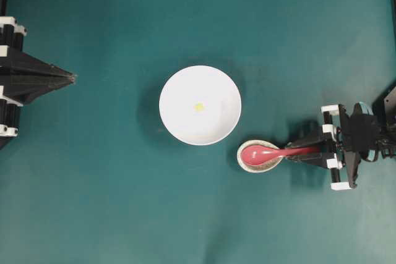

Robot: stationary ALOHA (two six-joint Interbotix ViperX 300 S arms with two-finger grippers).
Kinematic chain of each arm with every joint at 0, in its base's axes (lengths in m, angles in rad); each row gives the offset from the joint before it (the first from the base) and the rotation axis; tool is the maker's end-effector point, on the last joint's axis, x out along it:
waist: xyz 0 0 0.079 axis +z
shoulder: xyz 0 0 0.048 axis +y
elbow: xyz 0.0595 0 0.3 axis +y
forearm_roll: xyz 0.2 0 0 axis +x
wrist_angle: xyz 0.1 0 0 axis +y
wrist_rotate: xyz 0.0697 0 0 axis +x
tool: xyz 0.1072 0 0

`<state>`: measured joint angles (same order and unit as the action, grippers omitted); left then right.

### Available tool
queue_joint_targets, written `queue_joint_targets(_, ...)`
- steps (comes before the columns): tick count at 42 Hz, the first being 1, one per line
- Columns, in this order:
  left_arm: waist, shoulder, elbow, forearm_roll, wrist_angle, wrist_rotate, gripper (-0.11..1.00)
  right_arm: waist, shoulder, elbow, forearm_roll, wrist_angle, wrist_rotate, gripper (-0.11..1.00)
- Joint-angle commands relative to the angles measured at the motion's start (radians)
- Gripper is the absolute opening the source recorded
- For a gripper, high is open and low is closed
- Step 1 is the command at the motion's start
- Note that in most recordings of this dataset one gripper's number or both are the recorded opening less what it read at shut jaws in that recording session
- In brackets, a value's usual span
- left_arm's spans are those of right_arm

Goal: Scoop the yellow hexagonal prism block from the bowl with a spoon using the right arm.
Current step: 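Close the right gripper on the pink spoon handle and lift it, then carry the spoon up and left, lowering its bowl into the white bowl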

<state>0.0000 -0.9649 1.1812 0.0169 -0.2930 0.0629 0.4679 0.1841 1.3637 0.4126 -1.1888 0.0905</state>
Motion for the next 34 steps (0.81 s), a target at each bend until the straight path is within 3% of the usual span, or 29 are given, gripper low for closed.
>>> queue_joint_targets(1,0.002,0.009,-0.023,0.003,-0.011,0.000,0.00,0.003,-0.018,-0.005,0.002,-0.009,-0.002,0.22)
queue_joint_targets(10,0.002,0.009,-0.023,0.003,-0.009,-0.002,0.00,0.005,-0.104,0.000,0.002,0.009,-0.002,0.22)
queue_joint_targets(17,0.002,0.009,-0.023,0.003,-0.011,-0.002,0.00,-0.002,-0.225,-0.006,0.002,0.106,-0.020,0.22)
queue_joint_targets(25,0.002,0.008,-0.023,0.003,-0.011,-0.002,0.00,-0.044,-0.380,-0.031,0.002,0.298,-0.049,0.22)
queue_joint_targets(34,0.002,0.009,-0.023,0.003,-0.011,-0.002,0.00,-0.172,-0.541,-0.101,0.002,0.603,-0.109,0.22)
